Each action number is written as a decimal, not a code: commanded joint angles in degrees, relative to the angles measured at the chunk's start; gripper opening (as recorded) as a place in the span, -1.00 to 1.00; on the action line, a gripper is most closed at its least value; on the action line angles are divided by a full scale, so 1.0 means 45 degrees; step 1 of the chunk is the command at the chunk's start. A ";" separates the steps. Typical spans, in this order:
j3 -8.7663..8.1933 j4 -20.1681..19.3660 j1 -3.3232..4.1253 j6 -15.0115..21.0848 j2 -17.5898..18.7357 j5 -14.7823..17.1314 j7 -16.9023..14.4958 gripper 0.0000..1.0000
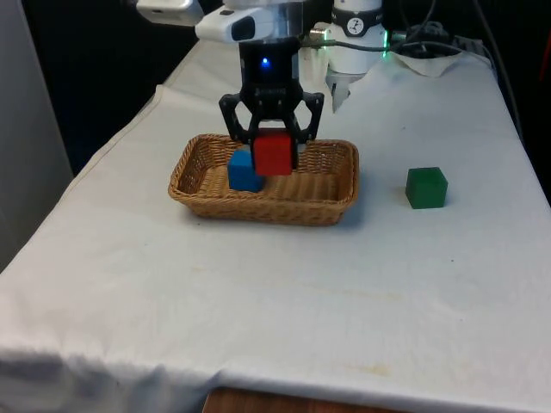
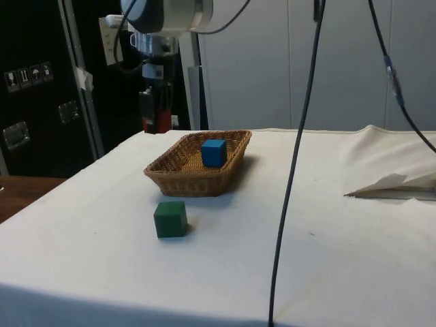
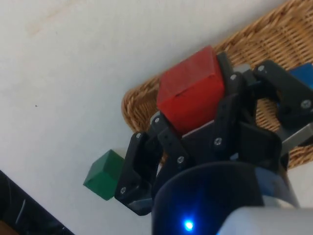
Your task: Pick up exactly two blocks and place them into the basket.
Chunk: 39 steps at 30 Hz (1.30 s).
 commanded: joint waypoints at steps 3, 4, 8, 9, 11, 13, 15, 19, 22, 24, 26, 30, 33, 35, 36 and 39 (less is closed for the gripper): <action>0.0025 -0.0789 0.0178 0.0382 -0.0497 -0.0025 0.0127 -0.96; 0.0051 -0.0891 0.0178 0.0420 -0.0573 -0.0025 0.0153 -0.96; 0.0229 -0.1477 0.0191 0.0662 -0.0904 -0.0025 0.0306 -0.96; 0.0267 -0.1592 0.0191 0.0713 -0.0968 -0.0025 0.0344 -0.96; 0.0293 -0.1693 0.0178 0.0777 -0.1019 -0.0025 0.0369 -0.96; 0.0407 -0.1974 0.0178 0.0968 -0.1082 0.0013 0.0420 -0.96; 0.0509 -0.2215 0.0166 0.1146 -0.1146 0.0013 0.0471 -0.96; 0.0764 -0.2559 0.0064 0.1388 -0.1146 0.0000 0.0573 -0.96; 0.0942 -0.3018 0.0140 0.1986 -0.1095 0.0038 0.0815 -0.96; 0.1108 -0.3310 0.0127 0.2330 -0.1019 0.0051 0.0968 -0.96; 0.1210 -0.3476 0.0127 0.2521 -0.0968 0.0038 0.1082 -0.96; 0.1401 -0.3782 0.0102 0.2878 -0.0828 0.0051 0.1248 -0.96; 0.1502 -0.3756 0.0038 0.2967 -0.0624 0.0025 0.1248 -0.96; 0.1477 -0.3731 0.0051 0.2941 -0.0598 0.0013 0.1261 -0.96; 0.1477 -0.3731 0.0051 0.2941 -0.0573 0.0000 0.1235 -0.96; 0.1464 -0.3718 0.0051 0.2928 -0.0611 0.0000 0.1248 -0.96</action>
